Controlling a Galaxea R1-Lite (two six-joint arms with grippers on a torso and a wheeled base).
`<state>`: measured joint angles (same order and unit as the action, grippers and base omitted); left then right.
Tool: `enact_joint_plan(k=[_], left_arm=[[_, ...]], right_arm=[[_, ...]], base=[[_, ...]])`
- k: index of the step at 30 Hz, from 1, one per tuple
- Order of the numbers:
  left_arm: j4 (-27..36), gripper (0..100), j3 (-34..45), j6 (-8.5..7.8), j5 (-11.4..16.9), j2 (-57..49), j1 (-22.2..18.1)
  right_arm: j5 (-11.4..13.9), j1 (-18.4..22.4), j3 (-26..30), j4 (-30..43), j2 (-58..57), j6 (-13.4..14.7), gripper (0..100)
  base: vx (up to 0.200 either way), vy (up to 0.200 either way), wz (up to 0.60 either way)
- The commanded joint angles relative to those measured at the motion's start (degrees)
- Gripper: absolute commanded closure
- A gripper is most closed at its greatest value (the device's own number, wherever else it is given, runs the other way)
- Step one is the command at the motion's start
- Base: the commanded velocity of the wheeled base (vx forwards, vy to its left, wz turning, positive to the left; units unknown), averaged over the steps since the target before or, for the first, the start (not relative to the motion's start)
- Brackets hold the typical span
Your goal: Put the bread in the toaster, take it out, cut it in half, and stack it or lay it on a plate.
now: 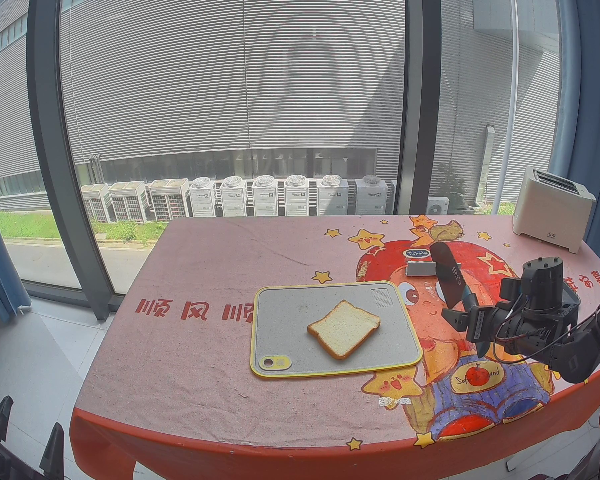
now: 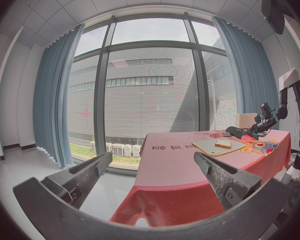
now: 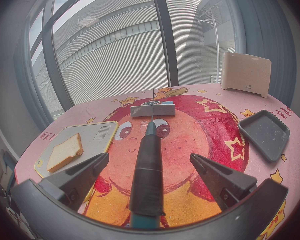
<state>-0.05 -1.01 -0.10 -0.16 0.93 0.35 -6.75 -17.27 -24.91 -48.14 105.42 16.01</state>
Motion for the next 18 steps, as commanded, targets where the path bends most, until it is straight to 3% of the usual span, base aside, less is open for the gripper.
enact_joint_plan(k=[1, 2, 18], left_arm=[[0.05, 0, 1.01, 0.01, -0.02, -0.93, 0.0], [-0.04, 0, 1.01, 0.01, -0.02, -0.93, 0.0], [-0.04, 0, 1.01, 0.01, -0.02, -0.93, 0.0]], right_arm=[[-0.01, -0.04, -0.06, -0.02, 0.22, -0.01, 0], [-0.01, -0.04, 0.3, -0.02, 0.66, -0.1, 100], [-0.1, -0.04, -0.06, -0.02, -0.31, -0.1, 100]], base=[[0.0, 0.0, 0.0], [0.0, 0.0, 0.0], [0.0, 0.0, 0.0]])
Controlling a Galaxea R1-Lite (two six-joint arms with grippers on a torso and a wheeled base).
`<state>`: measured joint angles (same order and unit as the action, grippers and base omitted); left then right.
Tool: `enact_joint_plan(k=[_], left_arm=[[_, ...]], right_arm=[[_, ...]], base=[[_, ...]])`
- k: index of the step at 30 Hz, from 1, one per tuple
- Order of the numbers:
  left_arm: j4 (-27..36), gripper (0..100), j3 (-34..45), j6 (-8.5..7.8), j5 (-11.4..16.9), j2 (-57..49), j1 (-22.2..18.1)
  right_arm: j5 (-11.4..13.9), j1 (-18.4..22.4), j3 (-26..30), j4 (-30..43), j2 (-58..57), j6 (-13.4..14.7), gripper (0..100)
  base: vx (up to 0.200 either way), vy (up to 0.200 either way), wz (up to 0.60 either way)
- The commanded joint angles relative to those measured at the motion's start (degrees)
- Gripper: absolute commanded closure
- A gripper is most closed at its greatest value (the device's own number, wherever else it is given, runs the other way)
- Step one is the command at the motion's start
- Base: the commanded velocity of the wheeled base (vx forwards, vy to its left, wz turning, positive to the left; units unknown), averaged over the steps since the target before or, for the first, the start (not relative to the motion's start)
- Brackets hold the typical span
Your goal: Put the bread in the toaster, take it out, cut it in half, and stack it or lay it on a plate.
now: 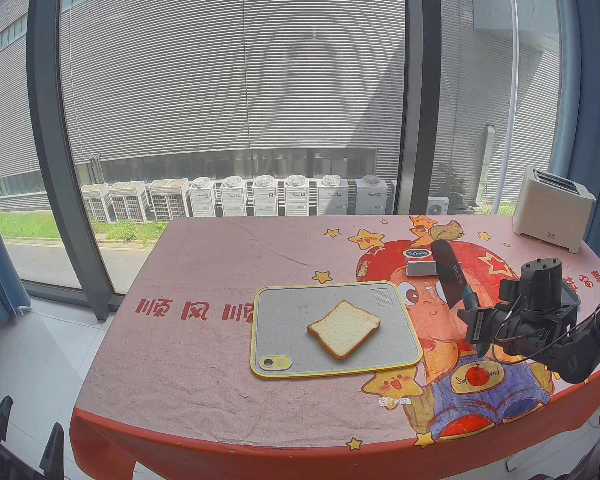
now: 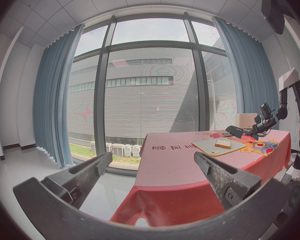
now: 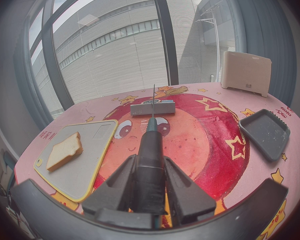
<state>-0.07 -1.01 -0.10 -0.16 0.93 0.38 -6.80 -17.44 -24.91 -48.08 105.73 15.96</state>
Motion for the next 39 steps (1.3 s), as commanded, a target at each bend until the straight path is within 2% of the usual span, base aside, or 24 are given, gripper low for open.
enact_joint_plan(k=[1, 17, 21, 28, 32, 39], left_arm=[[-0.01, 0, 1.01, 0.01, -0.02, -0.93, -0.03], [-0.01, 0, 1.01, 0.01, -0.02, -0.93, -0.03], [-0.01, 0, 1.01, 0.01, -0.02, -0.93, -0.03], [-0.01, 0, 1.01, 0.01, -0.02, -0.93, -0.03], [-0.01, 0, 1.01, 0.01, -0.02, -0.93, -0.03], [-0.01, 0, 1.01, 0.01, -0.02, -0.93, -0.03]], right_arm=[[-0.05, 0.04, 0.03, -0.08, -0.96, -0.14, 100], [-0.23, -0.48, 1.09, 0.18, -7.56, -1.28, 100], [-0.23, -0.13, 1.88, 0.09, -9.14, -4.18, 100], [-0.23, -0.48, 2.67, 0.62, -12.48, -5.32, 100], [-0.23, -0.48, 4.6, 0.09, -14.5, -9.54, 100], [-0.23, -2.68, 5.83, 0.79, -17.75, -10.42, 100]], base=[[0.0, 0.0, 0.0], [0.0, 0.0, 0.0], [0.0, 0.0, 0.0], [0.0, 0.0, 0.0], [0.0, 0.0, 0.0], [0.0, 0.0, 0.0]])
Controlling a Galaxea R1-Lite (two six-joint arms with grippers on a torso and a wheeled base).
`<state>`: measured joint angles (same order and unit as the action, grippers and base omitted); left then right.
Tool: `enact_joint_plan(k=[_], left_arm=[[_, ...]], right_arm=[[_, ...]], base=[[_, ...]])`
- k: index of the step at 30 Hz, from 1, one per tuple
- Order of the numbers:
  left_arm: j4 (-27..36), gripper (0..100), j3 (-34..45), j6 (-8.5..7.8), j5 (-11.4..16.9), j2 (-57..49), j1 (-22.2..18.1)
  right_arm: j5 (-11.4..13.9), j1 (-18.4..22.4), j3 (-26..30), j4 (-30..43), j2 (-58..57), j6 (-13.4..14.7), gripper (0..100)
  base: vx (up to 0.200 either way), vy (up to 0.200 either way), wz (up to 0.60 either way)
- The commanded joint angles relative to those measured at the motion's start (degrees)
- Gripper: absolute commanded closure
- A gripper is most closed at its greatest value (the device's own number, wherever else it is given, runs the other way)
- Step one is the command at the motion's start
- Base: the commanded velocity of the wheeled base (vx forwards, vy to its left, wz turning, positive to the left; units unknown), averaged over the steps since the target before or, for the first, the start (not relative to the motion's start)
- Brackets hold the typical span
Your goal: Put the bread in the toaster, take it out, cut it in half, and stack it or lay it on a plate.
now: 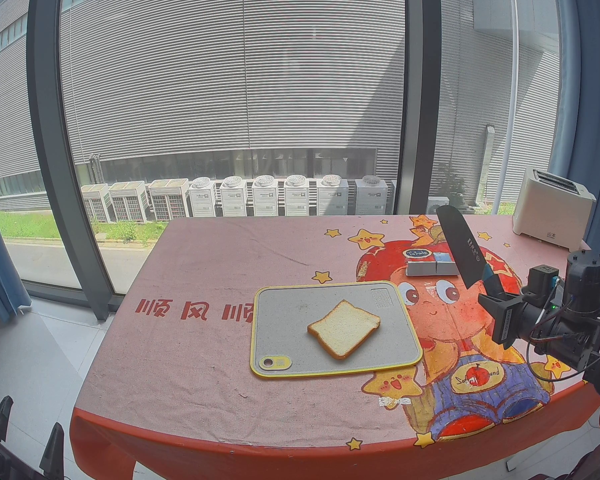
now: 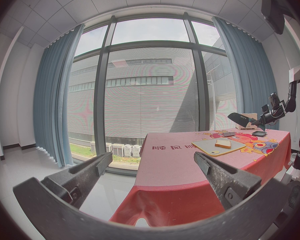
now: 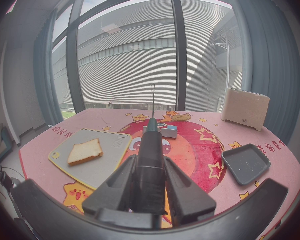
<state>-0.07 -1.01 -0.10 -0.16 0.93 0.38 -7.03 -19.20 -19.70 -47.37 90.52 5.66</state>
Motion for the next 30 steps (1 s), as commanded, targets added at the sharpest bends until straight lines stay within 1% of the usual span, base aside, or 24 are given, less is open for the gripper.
enact_joint_plan(k=[1, 5, 9, 12, 19, 20, 23, 24, 28, 30], left_arm=[[-0.01, 0, 1.01, 0.01, -0.02, -0.93, -0.03], [-0.01, 0, 1.01, 0.01, -0.02, -0.93, -0.03], [-0.01, 0, 1.01, -0.08, -0.02, -0.93, -0.03], [-0.01, 0, 1.01, 0.01, -0.02, -0.93, -0.03], [-0.01, 0, 1.01, 0.01, -0.02, -0.93, -0.03], [-0.01, 0, 1.01, 0.01, -0.02, -0.93, -0.03], [-0.01, 0, 1.01, 0.01, -0.02, -0.93, -0.03], [-0.01, 0, 1.01, 0.01, -0.02, -0.93, -0.03], [-0.01, 0, 1.01, -0.08, -0.02, -0.93, -0.03], [-0.01, 0, 1.01, 0.01, -0.02, -0.93, -0.03]], right_arm=[[0.0, -1.01, 0.98, 0.09, -2.71, -0.21, 100], [0.0, -1.72, 1.95, 0.09, -4.03, -1.88, 100], [0.0, -2.25, 2.03, 0.09, -5.17, -2.05, 100], [-0.09, -3.92, 2.12, 0.09, -7.02, -2.23, 100], [0.0, -5.67, 1.33, 0.97, -10.53, -2.84, 100], [0.0, -7.52, 0.01, 3.34, -10.89, -2.93, 100], [0.0, -9.1, -1.75, 6.06, -10.62, -2.93, 100], [0.0, -9.72, -3.24, 7.91, -10.36, -2.93, 100], [0.18, -10.16, -8.78, 12.22, -9.3, -3.02, 100], [0.18, -10.95, -10.27, 13.97, -9.3, -3.02, 100]], base=[[0.0, 0.0, 0.0], [0.0, 0.0, 0.0], [0.0, 0.0, 0.0], [0.0, 0.0, 0.0], [0.0, 0.0, 0.0], [0.0, 0.0, 0.0], [0.0, 0.0, 0.0], [0.0, 0.0, 0.0], [0.0, 0.0, 0.0], [0.0, 0.0, 0.0]])
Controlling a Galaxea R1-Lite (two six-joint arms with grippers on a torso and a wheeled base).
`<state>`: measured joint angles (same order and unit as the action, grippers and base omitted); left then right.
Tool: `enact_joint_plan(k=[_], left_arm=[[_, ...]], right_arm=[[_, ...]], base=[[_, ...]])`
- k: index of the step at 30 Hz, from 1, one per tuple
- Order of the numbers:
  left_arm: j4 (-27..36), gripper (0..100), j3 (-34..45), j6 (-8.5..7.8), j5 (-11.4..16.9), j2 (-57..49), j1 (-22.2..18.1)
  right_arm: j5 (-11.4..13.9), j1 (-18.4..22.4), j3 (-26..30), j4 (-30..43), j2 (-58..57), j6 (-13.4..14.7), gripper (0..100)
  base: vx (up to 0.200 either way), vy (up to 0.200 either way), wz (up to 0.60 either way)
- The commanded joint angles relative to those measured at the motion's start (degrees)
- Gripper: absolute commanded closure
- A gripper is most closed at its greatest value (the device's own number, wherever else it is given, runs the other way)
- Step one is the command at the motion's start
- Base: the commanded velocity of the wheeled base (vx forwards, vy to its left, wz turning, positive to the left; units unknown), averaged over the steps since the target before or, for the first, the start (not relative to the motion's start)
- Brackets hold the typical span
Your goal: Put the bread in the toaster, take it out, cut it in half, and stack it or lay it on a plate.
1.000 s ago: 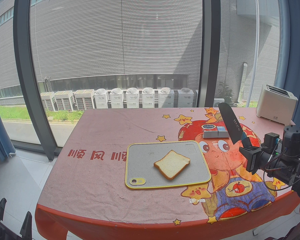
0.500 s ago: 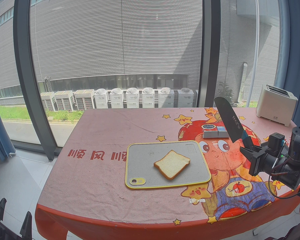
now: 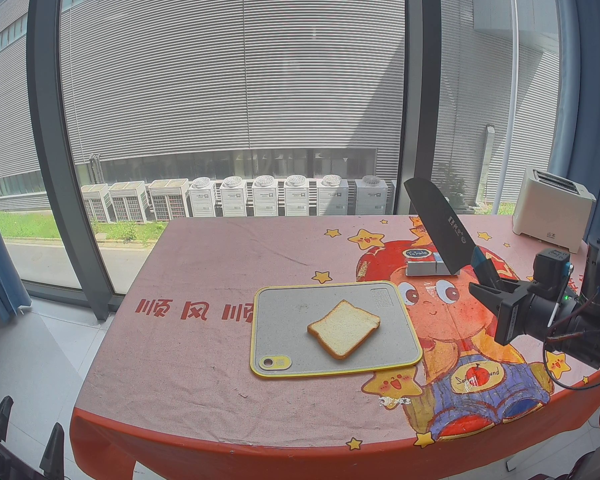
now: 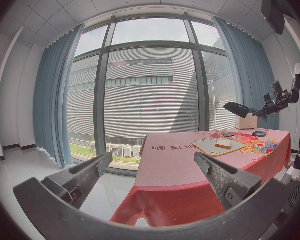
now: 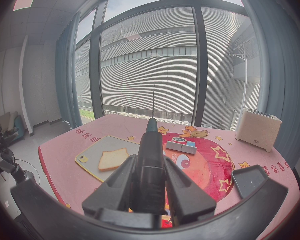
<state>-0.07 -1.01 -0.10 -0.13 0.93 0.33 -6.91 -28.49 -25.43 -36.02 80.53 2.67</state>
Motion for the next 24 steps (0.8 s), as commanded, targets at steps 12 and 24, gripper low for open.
enact_joint_plan(k=[12, 24], left_arm=[[-0.01, 0, 1.01, 0.01, -0.04, -0.93, 0.02], [-0.01, 0, 1.01, 0.01, -0.04, -0.93, 0.02]], right_arm=[[3.84, -5.61, -11.31, 13.35, 0.94, -0.21, 100], [7.0, -7.55, -9.2, 13.61, -0.9, -0.65, 100]], base=[[0.0, 0.0, 0.0], [0.0, 0.0, 0.0]])
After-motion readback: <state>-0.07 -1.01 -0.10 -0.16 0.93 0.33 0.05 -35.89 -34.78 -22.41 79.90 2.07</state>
